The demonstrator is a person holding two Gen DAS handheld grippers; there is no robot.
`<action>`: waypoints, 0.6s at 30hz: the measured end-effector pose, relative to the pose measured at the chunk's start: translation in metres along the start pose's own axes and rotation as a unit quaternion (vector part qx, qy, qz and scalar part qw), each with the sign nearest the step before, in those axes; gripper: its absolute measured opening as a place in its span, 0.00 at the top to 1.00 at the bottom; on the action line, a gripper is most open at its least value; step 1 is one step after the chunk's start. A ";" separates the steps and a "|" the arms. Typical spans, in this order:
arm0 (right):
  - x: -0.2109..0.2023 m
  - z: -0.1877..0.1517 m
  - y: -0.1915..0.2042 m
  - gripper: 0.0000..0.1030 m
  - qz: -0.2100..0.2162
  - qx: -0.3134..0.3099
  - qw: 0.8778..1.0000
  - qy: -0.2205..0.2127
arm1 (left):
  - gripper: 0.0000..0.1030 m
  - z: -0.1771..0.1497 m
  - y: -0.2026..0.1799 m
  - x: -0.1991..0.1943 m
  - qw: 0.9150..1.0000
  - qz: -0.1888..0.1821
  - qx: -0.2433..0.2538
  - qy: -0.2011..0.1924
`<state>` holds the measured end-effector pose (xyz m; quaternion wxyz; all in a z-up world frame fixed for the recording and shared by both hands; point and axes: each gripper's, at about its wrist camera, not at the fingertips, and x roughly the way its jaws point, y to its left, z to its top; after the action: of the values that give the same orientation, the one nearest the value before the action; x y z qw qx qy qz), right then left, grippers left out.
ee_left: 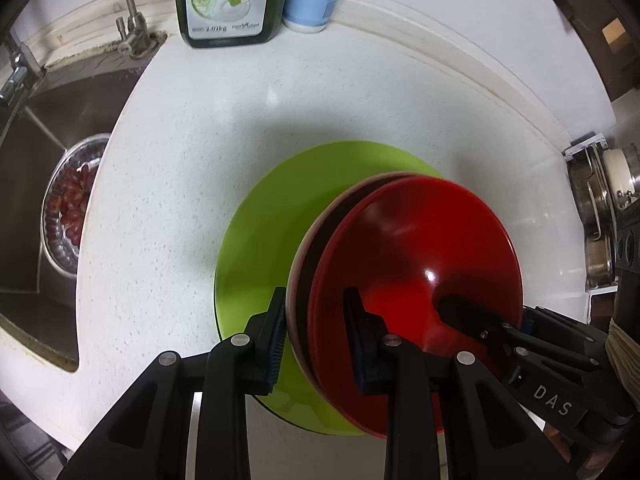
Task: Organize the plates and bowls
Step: 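Lower the nested bowls onto the green plate and open both grippers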
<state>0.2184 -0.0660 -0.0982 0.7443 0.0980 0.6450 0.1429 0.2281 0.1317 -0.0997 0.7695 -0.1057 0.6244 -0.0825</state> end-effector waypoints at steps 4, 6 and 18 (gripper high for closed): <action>-0.002 -0.001 0.002 0.73 -0.006 -0.007 1.000 -0.012 | 0.65 0.000 -0.001 -0.005 1.000 0.004 0.016 -0.017; -0.005 -0.002 0.004 0.72 -0.012 -0.016 1.000 -0.024 | 0.63 0.000 -0.001 -0.009 0.999 0.007 0.026 -0.025; -0.035 -0.017 0.014 0.53 -0.048 -0.021 0.994 -0.097 | 0.38 -0.019 -0.006 -0.054 0.992 0.025 0.070 -0.105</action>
<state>0.1960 -0.0651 -0.0639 0.8113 0.0646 0.5704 0.1107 0.1989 0.1385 -0.0512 0.8380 -0.0436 0.5356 -0.0953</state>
